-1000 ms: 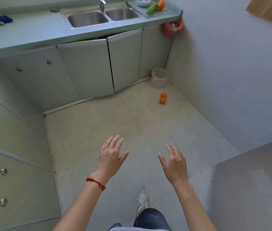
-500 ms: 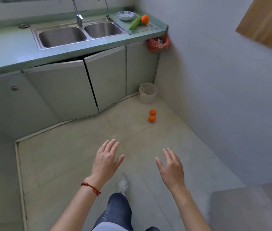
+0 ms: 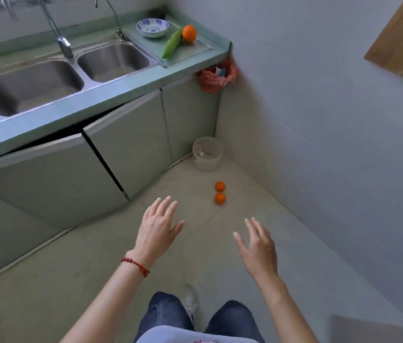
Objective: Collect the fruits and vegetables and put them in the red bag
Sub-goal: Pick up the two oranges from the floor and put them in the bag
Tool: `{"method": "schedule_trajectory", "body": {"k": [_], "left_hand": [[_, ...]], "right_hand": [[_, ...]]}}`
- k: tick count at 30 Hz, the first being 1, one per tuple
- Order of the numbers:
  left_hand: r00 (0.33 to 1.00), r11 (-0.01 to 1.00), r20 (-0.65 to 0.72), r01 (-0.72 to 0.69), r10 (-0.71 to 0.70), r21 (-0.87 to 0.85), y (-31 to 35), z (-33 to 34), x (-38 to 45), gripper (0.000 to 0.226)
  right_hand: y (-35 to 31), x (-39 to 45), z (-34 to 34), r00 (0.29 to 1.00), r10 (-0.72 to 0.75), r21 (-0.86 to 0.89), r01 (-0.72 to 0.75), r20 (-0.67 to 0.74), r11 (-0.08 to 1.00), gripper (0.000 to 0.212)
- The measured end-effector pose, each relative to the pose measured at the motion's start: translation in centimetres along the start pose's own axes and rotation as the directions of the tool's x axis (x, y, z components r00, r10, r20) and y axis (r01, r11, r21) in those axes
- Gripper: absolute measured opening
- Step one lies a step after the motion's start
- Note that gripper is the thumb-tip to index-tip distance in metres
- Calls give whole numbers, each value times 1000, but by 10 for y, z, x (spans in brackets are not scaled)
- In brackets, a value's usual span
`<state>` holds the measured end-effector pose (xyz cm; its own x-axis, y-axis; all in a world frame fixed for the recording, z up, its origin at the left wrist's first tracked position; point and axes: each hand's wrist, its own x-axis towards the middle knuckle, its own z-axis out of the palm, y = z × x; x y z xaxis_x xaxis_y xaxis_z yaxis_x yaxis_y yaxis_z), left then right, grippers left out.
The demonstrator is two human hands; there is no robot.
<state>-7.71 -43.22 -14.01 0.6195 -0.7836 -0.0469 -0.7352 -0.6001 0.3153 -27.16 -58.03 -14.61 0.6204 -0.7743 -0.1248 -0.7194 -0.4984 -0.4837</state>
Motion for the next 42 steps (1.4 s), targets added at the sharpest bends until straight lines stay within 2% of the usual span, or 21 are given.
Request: {"method": "schedule_trajectory", "body": {"k": [7, 18, 27, 31, 36, 39, 42], "left_hand": [[997, 999, 75, -36, 35, 12, -2, 8, 105, 61], [987, 991, 145, -79, 63, 103, 19, 27, 279, 59], [968, 991, 237, -101, 77, 91, 13, 61, 386, 62], [944, 989, 316, -123, 90, 83, -4, 101, 432, 74], [913, 977, 372, -204, 168, 59, -28, 160, 481, 64], [909, 982, 381, -186, 167, 14, -42, 203, 508, 64], [911, 989, 389, -109, 140, -102, -50, 250, 526, 75]], "right_hand": [[1, 100, -1, 1000, 26, -40, -26, 0, 999, 55], [19, 281, -6, 1000, -14, -222, 14, 0, 975, 48], [32, 379, 22, 992, 43, -241, -13, 120, 971, 55], [40, 412, 60, 985, 111, -213, -81, 134, 974, 60], [60, 447, 113, 975, 194, -150, -177, 109, 973, 54], [80, 470, 150, 963, 254, -53, -250, 91, 967, 58], [105, 489, 186, 938, 329, 81, -338, 111, 938, 55]]}}
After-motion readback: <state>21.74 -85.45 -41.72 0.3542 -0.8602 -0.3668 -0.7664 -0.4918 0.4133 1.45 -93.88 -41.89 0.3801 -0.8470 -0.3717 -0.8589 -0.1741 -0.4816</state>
